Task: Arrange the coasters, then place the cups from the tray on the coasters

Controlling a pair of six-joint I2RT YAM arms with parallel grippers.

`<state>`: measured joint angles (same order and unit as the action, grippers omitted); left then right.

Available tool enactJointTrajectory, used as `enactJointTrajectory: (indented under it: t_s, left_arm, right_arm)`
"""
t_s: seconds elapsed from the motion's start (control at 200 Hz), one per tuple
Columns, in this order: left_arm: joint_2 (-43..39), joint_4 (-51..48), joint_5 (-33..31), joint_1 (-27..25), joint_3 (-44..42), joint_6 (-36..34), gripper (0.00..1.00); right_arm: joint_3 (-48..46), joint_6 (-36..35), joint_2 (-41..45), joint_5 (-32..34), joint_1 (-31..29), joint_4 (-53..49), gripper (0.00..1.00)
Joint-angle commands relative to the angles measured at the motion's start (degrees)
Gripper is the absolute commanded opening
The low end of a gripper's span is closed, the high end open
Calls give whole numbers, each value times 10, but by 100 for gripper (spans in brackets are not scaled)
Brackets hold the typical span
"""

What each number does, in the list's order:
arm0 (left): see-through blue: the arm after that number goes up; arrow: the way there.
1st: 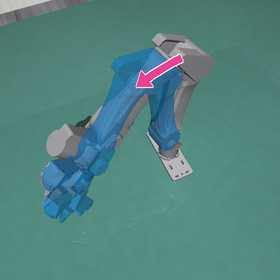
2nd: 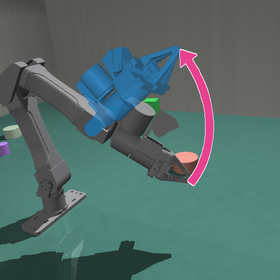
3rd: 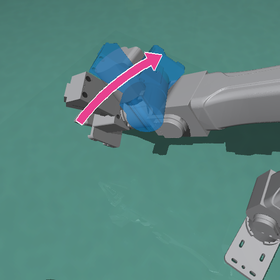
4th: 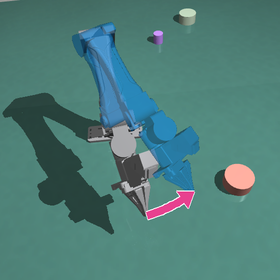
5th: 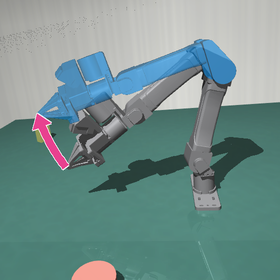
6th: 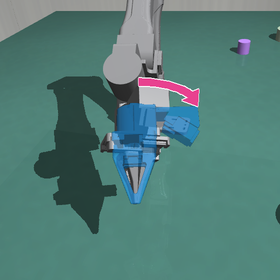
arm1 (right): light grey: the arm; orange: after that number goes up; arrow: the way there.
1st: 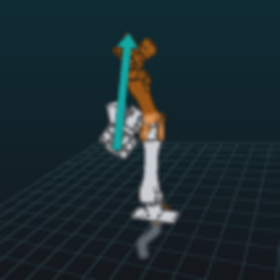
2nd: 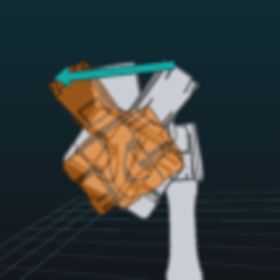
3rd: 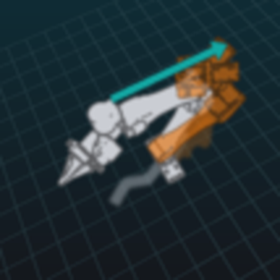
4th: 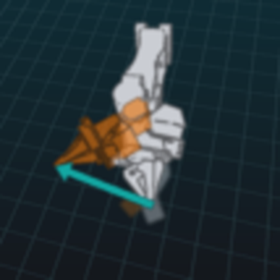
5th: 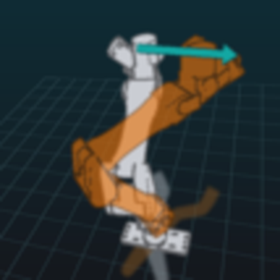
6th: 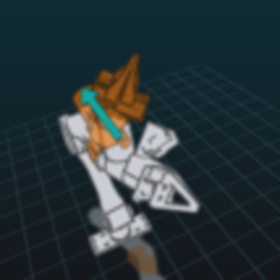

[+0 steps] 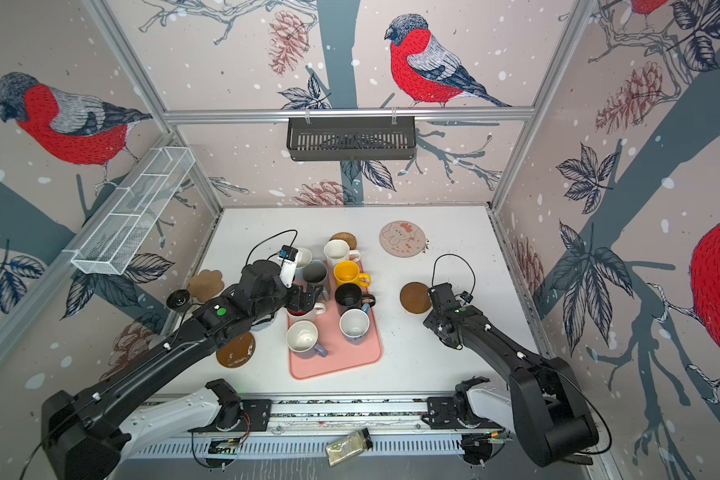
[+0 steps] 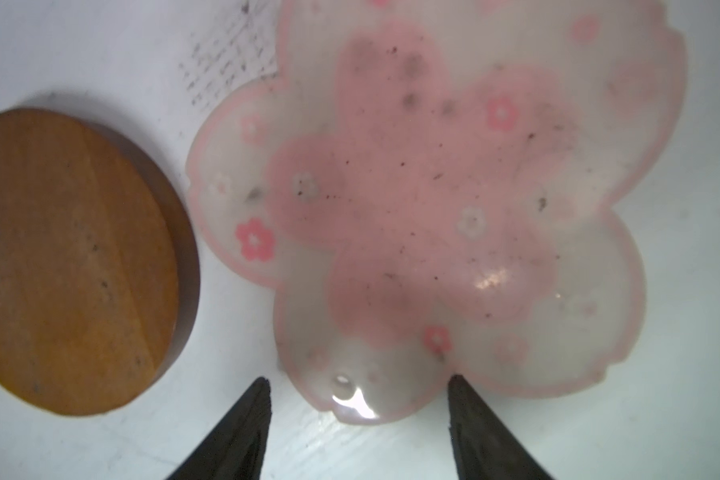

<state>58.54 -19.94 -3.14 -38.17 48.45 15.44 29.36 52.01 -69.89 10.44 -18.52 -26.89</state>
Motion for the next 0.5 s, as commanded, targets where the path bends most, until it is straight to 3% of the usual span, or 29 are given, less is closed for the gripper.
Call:
enactJointTrajectory:
  t_s: [0.0, 0.2, 0.495]
  left_arm:
    - [-3, 8, 2, -1, -2, -1, 96]
    - [-9, 12, 11, -1, -3, 2, 96]
    - [-17, 13, 16, 0, -5, 0, 96]
  right_arm:
    - [17, -43, -44, -5, 18, 6, 65]
    - [71, -78, -125, 37, 39, 10, 59]
    - [148, -126, -250, 36, 75, 25, 58]
